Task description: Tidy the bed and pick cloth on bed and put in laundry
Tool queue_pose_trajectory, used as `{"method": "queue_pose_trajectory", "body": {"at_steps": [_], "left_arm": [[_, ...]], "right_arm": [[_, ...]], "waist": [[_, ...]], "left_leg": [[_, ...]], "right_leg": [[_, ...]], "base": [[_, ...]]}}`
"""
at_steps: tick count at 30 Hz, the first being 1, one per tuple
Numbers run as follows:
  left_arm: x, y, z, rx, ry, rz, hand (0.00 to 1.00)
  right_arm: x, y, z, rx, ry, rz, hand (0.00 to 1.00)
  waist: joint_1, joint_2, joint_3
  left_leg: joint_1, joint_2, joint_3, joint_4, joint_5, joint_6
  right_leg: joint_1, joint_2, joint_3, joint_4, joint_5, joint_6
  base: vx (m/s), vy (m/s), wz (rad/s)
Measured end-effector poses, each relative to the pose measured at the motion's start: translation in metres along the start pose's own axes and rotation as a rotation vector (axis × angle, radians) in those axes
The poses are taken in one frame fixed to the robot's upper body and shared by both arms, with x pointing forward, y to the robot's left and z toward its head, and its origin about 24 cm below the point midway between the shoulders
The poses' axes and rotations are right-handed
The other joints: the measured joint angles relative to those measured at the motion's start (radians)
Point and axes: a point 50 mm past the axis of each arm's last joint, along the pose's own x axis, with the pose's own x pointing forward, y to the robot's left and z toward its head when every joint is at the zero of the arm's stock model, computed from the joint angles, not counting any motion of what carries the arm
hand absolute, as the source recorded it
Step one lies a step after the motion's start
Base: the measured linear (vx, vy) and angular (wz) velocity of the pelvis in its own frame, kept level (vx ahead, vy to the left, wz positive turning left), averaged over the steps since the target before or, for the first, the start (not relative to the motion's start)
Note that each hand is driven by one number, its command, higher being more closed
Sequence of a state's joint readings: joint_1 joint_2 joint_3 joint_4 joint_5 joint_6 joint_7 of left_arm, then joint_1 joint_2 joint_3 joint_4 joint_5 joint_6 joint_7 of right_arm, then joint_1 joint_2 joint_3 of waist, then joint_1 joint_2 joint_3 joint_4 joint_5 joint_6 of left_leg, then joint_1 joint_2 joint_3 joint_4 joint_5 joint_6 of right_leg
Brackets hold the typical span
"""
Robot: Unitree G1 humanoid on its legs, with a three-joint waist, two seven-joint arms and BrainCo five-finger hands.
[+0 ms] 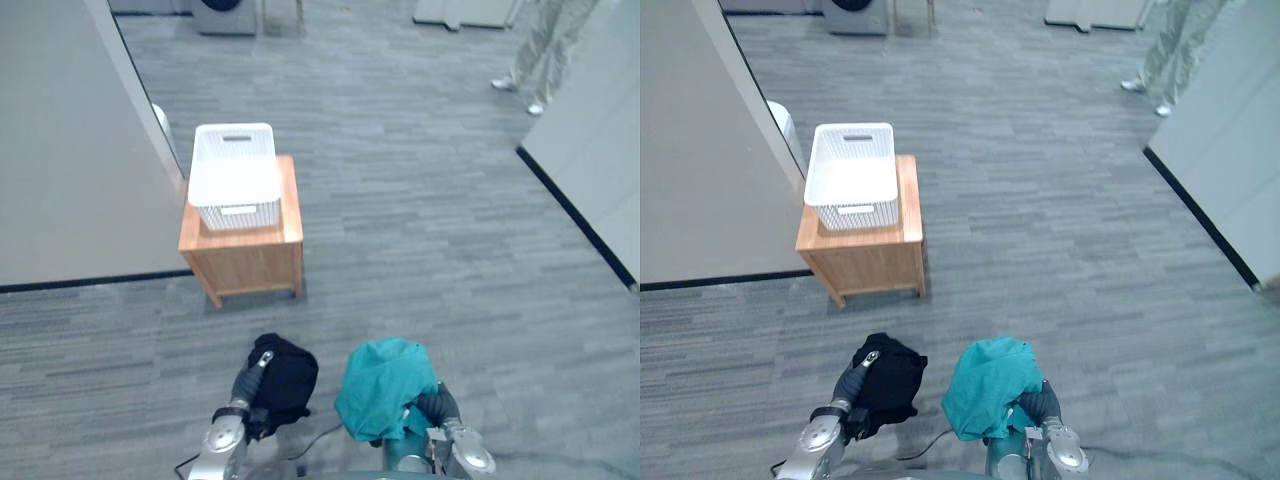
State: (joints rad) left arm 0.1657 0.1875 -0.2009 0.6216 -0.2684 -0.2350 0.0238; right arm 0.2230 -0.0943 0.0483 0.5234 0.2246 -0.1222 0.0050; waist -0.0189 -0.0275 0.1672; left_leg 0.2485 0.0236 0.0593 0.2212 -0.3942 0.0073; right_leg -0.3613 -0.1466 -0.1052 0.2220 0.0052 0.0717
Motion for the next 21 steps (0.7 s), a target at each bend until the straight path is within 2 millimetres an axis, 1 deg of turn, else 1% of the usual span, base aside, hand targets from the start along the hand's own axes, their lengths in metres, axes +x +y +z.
{"method": "queue_pose_trajectory", "body": {"at_steps": [1, 2, 3, 4, 5, 6, 7, 8, 9, 10, 11, 12, 13, 14, 15, 16, 17, 18, 19, 20, 21], "left_arm": [[-0.007, -0.006, -0.012, -0.028, 0.043, -0.002, 1.00], [-0.007, -0.006, -0.012, -0.030, 0.043, -0.003, 1.00], [-0.007, -0.009, -0.014, -0.042, 0.052, -0.006, 1.00], [-0.008, -0.016, -0.016, -0.066, 0.058, -0.012, 1.00], [-0.008, -0.024, -0.017, -0.089, 0.062, -0.025, 1.00], [-0.006, -0.027, -0.014, -0.091, 0.052, -0.041, 1.00], [-0.004, -0.028, -0.012, -0.089, 0.043, -0.055, 1.00], [-0.002, -0.027, -0.006, -0.084, 0.007, -0.072, 1.00], [-0.001, -0.027, -0.005, -0.083, -0.004, -0.072, 1.00], [0.000, -0.027, 0.000, -0.084, -0.032, -0.075, 1.00], [0.002, -0.031, 0.006, -0.088, -0.067, -0.085, 1.00], [0.002, -0.032, 0.009, -0.091, -0.080, -0.088, 1.00], [0.003, -0.036, 0.011, -0.093, -0.093, -0.098, 1.00], [0.003, -0.039, 0.014, -0.089, -0.105, -0.114, 1.00], [0.004, -0.039, 0.015, -0.079, -0.104, -0.121, 1.00], [0.005, -0.037, 0.015, -0.068, -0.098, -0.119, 1.00], [0.005, -0.038, 0.013, -0.075, -0.088, -0.120, 1.00], [0.005, -0.041, 0.014, -0.075, -0.088, -0.132, 1.00], [0.004, -0.047, 0.013, -0.080, -0.078, -0.156, 1.00], [0.001, -0.050, 0.009, -0.102, -0.064, -0.167, 1.00], [0.000, -0.052, 0.009, -0.118, -0.062, -0.172, 1.00]], "right_arm": [[0.001, -0.010, 0.004, -0.031, -0.001, -0.014, 1.00], [0.003, -0.011, 0.007, -0.034, -0.006, -0.015, 1.00], [0.005, -0.016, 0.012, -0.045, -0.014, -0.022, 1.00], [0.009, -0.022, 0.020, -0.068, -0.032, -0.025, 1.00], [0.014, -0.019, 0.030, -0.074, -0.061, -0.007, 1.00], [0.015, -0.020, 0.033, -0.067, -0.070, -0.006, 1.00], [0.016, -0.020, 0.034, -0.053, -0.078, -0.013, 1.00], [0.016, -0.019, 0.035, -0.052, -0.091, -0.011, 1.00], [0.017, -0.018, 0.037, -0.054, -0.102, -0.006, 1.00], [0.017, -0.017, 0.041, -0.058, -0.125, 0.001, 1.00], [0.017, -0.020, 0.043, -0.068, -0.139, 0.000, 1.00], [0.016, -0.021, 0.042, -0.071, -0.137, -0.002, 1.00], [0.015, -0.025, 0.041, -0.087, -0.131, -0.009, 1.00], [0.014, -0.024, 0.039, -0.100, -0.122, -0.004, 1.00], [0.015, -0.021, 0.037, -0.100, -0.114, 0.004, 1.00], [0.017, -0.016, 0.035, -0.092, -0.106, 0.016, 1.00], [0.019, -0.007, 0.036, -0.099, -0.106, 0.047, 1.00], [0.020, -0.007, 0.035, -0.101, -0.102, 0.050, 1.00], [0.019, -0.007, 0.028, -0.107, -0.071, 0.064, 1.00], [0.017, -0.004, 0.020, -0.120, -0.046, 0.081, 1.00], [0.016, -0.003, 0.019, -0.123, -0.044, 0.092, 1.00]], "waist": [[-0.002, 0.058, -0.050], [-0.008, 0.062, -0.048], [-0.021, 0.090, -0.038], [-0.012, 0.142, -0.030], [0.006, 0.166, -0.011], [0.008, 0.163, 0.005], [0.007, 0.143, 0.022], [0.012, 0.109, 0.041], [0.017, 0.098, 0.043], [0.025, 0.085, 0.047], [0.028, 0.082, 0.047], [0.030, 0.085, 0.046], [0.030, 0.096, 0.039], [0.033, 0.101, 0.029], [0.034, 0.088, 0.017], [0.033, 0.048, 0.007], [0.027, 0.009, 0.005], [0.023, 0.007, 0.006], [0.018, 0.008, 0.009], [0.017, 0.017, 0.007], [0.018, 0.021, 0.007]], "left_leg": [[0.007, 0.063, -0.005, 0.068, -0.042, -0.041], [-0.035, 0.079, 0.002, 0.172, -0.046, -0.049], [-0.153, 0.145, 0.024, 0.453, 0.002, -0.084], [-0.241, 0.209, 0.027, 0.654, 0.124, -0.046], [-0.334, 0.255, 0.012, 0.836, 0.273, -0.019], [-0.376, 0.245, -0.004, 0.885, 0.234, -0.018], [-0.409, 0.218, -0.006, 0.892, 0.186, -0.020], [-0.439, 0.157, 0.008, 0.811, 0.143, -0.020], [-0.454, 0.132, 0.018, 0.756, 0.136, -0.025], [-0.485, 0.084, 0.048, 0.608, 0.136, -0.027], [-0.506, 0.051, 0.114, 0.400, 0.157, -0.049], [-0.508, 0.047, 0.149, 0.319, 0.166, -0.053], [-0.533, 0.051, 0.225, 0.253, 0.186, -0.010], [-0.546, 0.040, 0.251, 0.226, 0.188, -0.005], [-0.544, 0.024, 0.241, 0.225, 0.226, 0.073], [-0.534, -0.004, 0.254, 0.228, 0.211, 0.109], [-0.502, -0.045, 0.243, 0.192, 0.204, 0.130], [-0.484, -0.051, 0.233, 0.178, 0.200, 0.136], [-0.426, -0.059, 0.196, 0.155, 0.194, 0.137], [-0.356, -0.059, 0.121, 0.130, 0.188, 0.125], [-0.330, -0.058, 0.074, 0.119, 0.187, 0.122]], "right_leg": [[-0.028, 0.049, -0.037, 0.113, 0.029, 0.002], [-0.031, 0.049, -0.050, 0.150, 0.035, 0.000], [-0.020, 0.078, -0.063, 0.201, 0.032, -0.043], [0.008, 0.123, -0.068, 0.199, -0.003, -0.066], [0.073, 0.171, -0.056, 0.162, -0.030, -0.101], [0.122, 0.177, -0.052, 0.145, -0.045, -0.115], [0.185, 0.172, -0.046, 0.123, -0.059, -0.125], [0.277, 0.159, -0.030, 0.078, -0.078, -0.141], [0.306, 0.155, -0.024, 0.057, -0.084, -0.146], [0.354, 0.146, -0.010, 0.019, -0.098, -0.141], [0.379, 0.148, -0.004, 0.001, -0.129, -0.129], [0.387, 0.152, -0.003, 0.006, -0.147, -0.124], [0.394, 0.166, -0.005, 0.038, -0.201, -0.117], [0.389, 0.181, -0.012, 0.118, -0.291, -0.104], [0.377, 0.174, -0.016, 0.186, -0.354, -0.091], [0.343, 0.138, -0.031, 0.299, -0.396, -0.075], [0.244, 0.073, -0.076, 0.537, -0.365, -0.023], [0.209, 0.054, -0.086, 0.621, -0.325, -0.013], [0.181, 0.033, -0.092, 0.704, -0.345, -0.036], [0.187, 0.035, -0.094, 0.674, -0.373, -0.037], [0.186, 0.041, -0.096, 0.640, -0.379, -0.038]], "base": [[0.63, -0.328, 0.33], [0.75, -0.432, 0.38], [0.68, -0.445, 0.12], [0.78, -0.474, -0.40], [0.78, -0.379, -0.57], [0.66, -0.266, -0.40], [0.64, -0.284, -0.11], [0.49, -0.234, -0.14], [0.59, -0.264, -0.28], [0.63, -0.236, -0.30], [0.52, -0.184, -0.29], [0.47, -0.132, -0.17], [0.49, -0.061, -0.05], [0.59, -0.061, 0.00], [0.51, -0.028, -0.09], [0.52, -0.087, 0.02], [0.53, -0.110, 0.13], [0.67, -0.158, 0.50], [0.57, -0.150, 0.78], [0.57, -0.171, 0.84], [0.50, -0.218, 1.07]]}}
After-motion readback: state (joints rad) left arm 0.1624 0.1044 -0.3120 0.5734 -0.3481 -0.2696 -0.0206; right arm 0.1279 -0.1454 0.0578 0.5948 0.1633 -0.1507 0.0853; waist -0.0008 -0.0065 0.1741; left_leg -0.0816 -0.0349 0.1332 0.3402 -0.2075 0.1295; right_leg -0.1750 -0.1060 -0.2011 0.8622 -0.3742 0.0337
